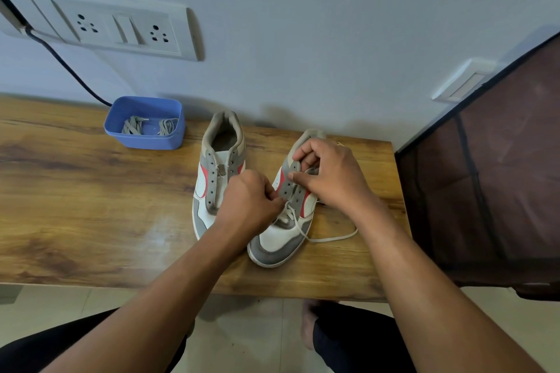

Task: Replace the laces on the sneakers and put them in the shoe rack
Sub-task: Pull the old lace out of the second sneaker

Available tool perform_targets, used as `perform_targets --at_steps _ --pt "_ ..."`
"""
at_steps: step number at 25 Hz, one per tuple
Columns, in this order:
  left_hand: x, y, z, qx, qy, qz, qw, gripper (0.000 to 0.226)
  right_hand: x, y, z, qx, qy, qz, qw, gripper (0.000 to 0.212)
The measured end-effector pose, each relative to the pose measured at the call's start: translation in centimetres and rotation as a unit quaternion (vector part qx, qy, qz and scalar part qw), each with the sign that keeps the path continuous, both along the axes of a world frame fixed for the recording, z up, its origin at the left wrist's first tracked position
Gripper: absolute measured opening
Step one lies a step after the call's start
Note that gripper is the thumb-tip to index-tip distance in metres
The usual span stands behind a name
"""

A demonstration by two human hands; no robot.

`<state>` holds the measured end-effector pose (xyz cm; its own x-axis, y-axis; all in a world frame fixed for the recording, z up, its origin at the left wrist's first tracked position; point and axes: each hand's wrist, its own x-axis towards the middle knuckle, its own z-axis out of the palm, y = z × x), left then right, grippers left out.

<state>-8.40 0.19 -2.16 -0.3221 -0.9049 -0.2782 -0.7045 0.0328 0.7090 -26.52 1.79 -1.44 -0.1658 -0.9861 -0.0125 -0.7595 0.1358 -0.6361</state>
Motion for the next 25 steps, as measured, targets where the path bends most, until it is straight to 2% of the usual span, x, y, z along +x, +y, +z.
perform_targets --at_steps 4,6,10,11,13,15,16,20,23,25 --pt "-0.4 0.5 -0.9 -0.042 -0.037 0.008 0.998 0.019 0.0 0.0 -0.6 -0.012 -0.031 -0.012 0.999 0.029" --pt "-0.6 0.5 -0.8 -0.034 -0.051 -0.004 0.998 0.02 0.0 0.0 -0.9 -0.019 -0.031 -0.013 0.999 0.027" --pt "0.7 -1.4 0.6 0.15 -0.022 -0.065 0.986 0.017 0.0 0.0 -1.1 -0.02 -0.029 -0.018 0.999 0.024" --pt "1.1 -1.6 0.8 0.159 -0.006 -0.059 0.986 0.019 -0.1 -0.1 -1.1 -0.015 -0.031 -0.014 0.999 0.024" --pt "1.1 -1.2 0.8 0.108 0.0 -0.047 0.993 0.025 -0.1 -0.2 -1.1 -0.009 -0.031 -0.011 0.999 0.024" --pt "0.7 -0.9 0.7 0.055 -0.02 -0.067 0.996 0.02 -0.1 -0.2 -1.1 -0.007 -0.029 -0.01 1.0 0.023" --pt "0.6 -0.9 0.7 0.054 -0.03 -0.081 0.995 0.016 -0.2 -0.1 -1.1 -0.006 -0.03 -0.008 0.999 0.023" --pt "1.5 -1.8 1.3 0.16 -0.035 -0.125 0.979 0.015 -0.2 0.2 -0.9 0.002 -0.035 0.0 0.999 0.023" --pt "1.1 -1.3 1.1 0.057 -0.056 -0.128 0.989 0.018 -0.1 0.2 -0.9 0.003 -0.035 0.0 0.999 0.022" --pt "1.1 -1.6 1.3 0.069 -0.064 -0.174 0.98 0.014 -0.1 0.3 -0.9 0.002 -0.037 -0.001 0.999 0.022"
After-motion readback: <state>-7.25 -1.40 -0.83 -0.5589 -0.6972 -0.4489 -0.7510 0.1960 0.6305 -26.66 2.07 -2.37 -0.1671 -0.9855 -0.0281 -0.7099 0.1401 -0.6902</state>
